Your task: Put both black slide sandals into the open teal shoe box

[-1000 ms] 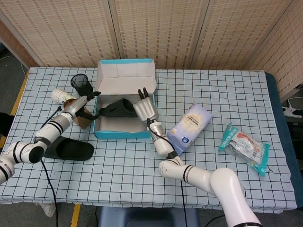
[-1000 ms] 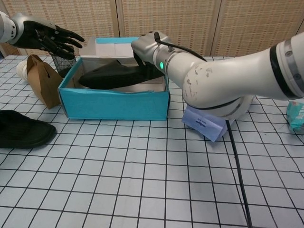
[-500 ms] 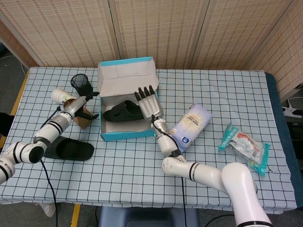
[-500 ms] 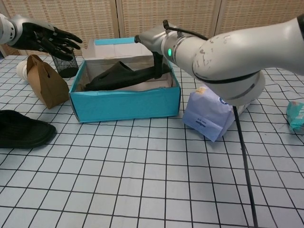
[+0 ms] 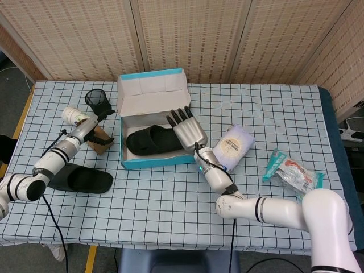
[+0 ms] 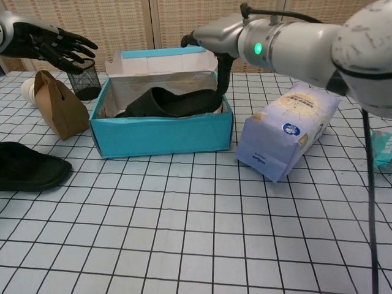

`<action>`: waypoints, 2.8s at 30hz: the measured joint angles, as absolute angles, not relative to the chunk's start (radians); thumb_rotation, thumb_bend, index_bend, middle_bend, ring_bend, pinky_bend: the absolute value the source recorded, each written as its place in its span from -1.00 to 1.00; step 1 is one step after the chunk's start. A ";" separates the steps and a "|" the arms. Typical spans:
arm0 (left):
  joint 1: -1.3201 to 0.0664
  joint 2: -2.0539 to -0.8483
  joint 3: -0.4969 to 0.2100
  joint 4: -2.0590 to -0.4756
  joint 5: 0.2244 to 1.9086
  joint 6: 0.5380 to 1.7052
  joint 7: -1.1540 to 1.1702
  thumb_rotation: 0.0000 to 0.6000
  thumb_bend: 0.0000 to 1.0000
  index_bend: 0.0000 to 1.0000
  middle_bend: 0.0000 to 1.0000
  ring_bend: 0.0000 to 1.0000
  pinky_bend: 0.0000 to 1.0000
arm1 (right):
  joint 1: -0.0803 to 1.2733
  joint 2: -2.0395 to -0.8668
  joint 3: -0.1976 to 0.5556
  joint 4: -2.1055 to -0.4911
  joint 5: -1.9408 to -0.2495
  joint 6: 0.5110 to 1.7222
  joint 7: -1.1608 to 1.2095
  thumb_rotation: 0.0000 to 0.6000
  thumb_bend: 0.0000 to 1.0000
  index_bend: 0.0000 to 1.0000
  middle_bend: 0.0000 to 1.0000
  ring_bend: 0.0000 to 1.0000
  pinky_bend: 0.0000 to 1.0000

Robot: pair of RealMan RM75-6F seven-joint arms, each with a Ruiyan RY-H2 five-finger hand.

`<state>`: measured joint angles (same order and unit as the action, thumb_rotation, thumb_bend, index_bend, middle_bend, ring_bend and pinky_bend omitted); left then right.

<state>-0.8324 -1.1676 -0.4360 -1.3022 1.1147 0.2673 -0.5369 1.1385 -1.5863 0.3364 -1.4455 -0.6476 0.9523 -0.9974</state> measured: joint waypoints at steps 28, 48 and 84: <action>-0.502 -1.037 -0.035 -1.628 1.111 0.780 0.105 1.00 -0.27 -1.00 -1.00 -1.00 -1.00 | 0.374 -1.229 -0.137 -1.808 -1.424 1.547 -0.466 1.00 -0.94 -1.00 -1.00 -1.00 -1.00; -0.485 -1.221 -0.015 -1.395 1.041 0.853 0.229 1.00 -0.28 -1.00 -1.00 -1.00 -1.00 | 0.368 -1.147 -0.047 -1.913 -1.449 1.420 -0.457 1.00 -0.94 -1.00 -1.00 -1.00 -1.00; -0.521 -1.346 -0.040 -1.250 1.056 0.813 0.204 1.00 -0.27 -1.00 -1.00 -1.00 -0.94 | 0.368 -1.106 0.023 -1.954 -1.345 1.277 -0.493 1.00 -0.94 -1.00 -1.00 -1.00 -1.00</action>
<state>-0.5213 -1.3462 -0.0399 -1.2499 1.0561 0.8133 0.2040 0.3677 -1.1056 0.0230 -1.9538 -1.3451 1.2772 -0.4934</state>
